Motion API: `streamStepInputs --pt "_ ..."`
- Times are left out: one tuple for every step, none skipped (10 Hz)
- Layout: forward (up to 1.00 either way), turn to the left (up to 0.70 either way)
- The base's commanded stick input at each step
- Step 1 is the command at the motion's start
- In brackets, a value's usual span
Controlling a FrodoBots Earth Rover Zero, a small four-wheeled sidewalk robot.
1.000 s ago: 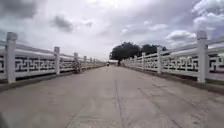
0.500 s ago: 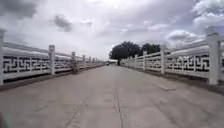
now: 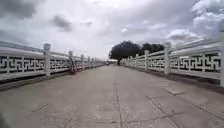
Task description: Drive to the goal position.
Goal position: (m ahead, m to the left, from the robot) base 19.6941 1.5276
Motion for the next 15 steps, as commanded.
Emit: streamStepInputs --pt "0.70 0.00" --pt "0.70 0.00" --pt "0.70 0.00" --pt "0.70 0.00" --pt "0.70 0.00" --pt "0.70 0.00" --pt "0.70 0.00" --pt "0.70 0.00" --pt "0.70 0.00" --pt "0.70 0.00" --pt "0.70 0.00" --pt "0.70 0.00" --pt "0.70 0.00" --pt "0.70 0.00" --pt "0.70 0.00"
